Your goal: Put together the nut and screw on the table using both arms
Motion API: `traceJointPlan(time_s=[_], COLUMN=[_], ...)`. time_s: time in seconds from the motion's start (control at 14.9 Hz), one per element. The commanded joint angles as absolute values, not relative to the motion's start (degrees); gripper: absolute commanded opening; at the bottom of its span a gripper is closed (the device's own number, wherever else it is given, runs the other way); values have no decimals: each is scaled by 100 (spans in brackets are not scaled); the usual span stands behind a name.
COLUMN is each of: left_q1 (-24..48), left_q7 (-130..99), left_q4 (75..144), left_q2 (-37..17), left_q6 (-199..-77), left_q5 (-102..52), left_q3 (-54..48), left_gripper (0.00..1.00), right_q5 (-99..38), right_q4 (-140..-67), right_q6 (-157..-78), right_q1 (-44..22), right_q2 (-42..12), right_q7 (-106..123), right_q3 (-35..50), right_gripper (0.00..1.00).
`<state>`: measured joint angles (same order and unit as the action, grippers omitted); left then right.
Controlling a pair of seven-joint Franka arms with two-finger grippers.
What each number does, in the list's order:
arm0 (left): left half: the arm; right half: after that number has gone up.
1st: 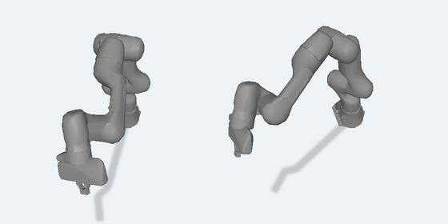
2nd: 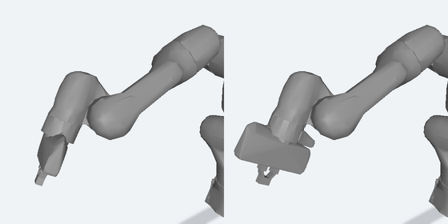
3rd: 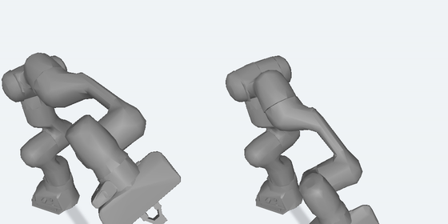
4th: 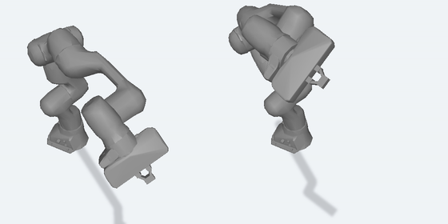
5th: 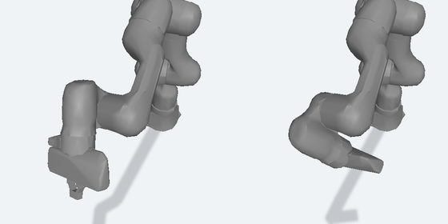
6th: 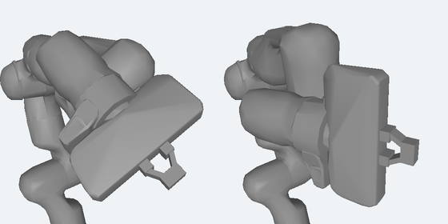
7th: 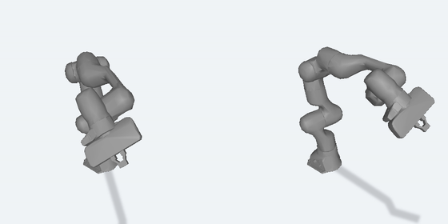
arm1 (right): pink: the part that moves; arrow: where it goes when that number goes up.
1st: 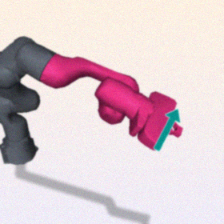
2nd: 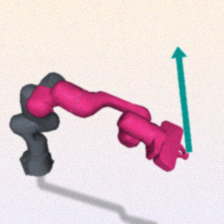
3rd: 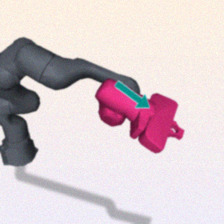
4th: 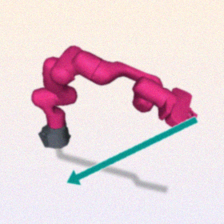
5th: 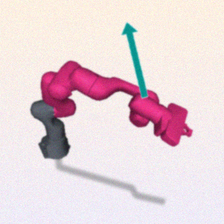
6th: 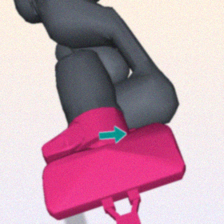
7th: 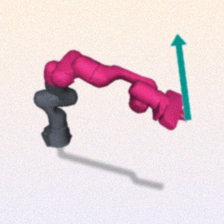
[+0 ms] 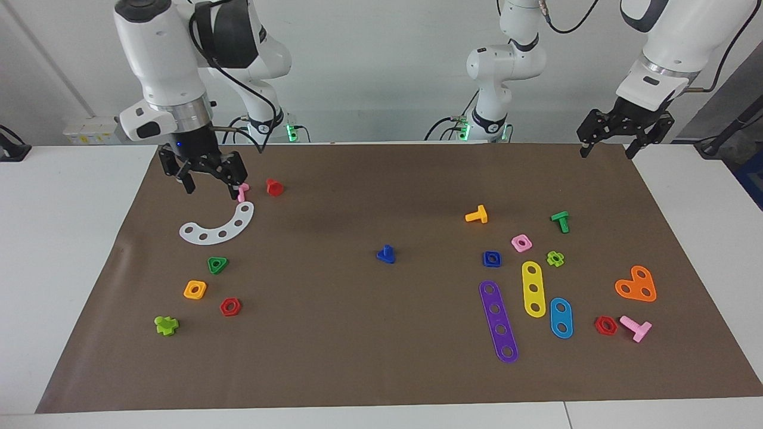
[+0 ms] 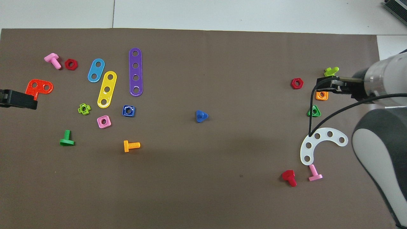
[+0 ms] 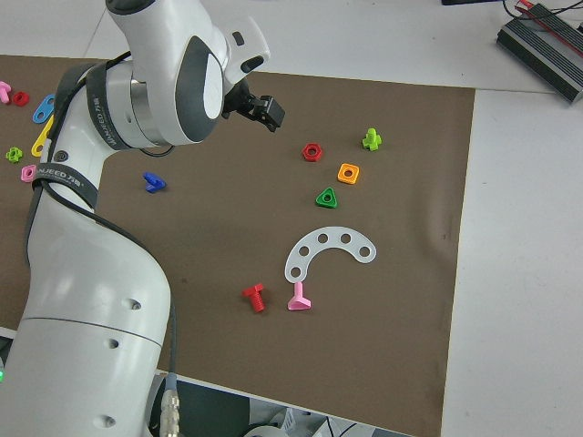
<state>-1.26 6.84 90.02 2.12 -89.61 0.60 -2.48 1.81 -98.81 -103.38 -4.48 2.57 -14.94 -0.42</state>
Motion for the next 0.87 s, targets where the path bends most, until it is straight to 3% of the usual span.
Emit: traceJointPlan(time_s=[0.0, 0.81], left_q1=[-185, -185], left_q7=[633, 633], left_q4=[9167, 9167], left_q2=[360, 360], left_q6=[-8947, -8947], left_q5=[141, 141], left_q3=[-290, -290], left_gripper=[100, 100], right_q5=[-210, -105], right_q4=[-9231, -9272], right_q6=[-9145, -9211], right_q1=[-45, -35], right_q2=[264, 220], right_q7=[-749, -712], right_q3=[35, 44], right_gripper=[100, 100])
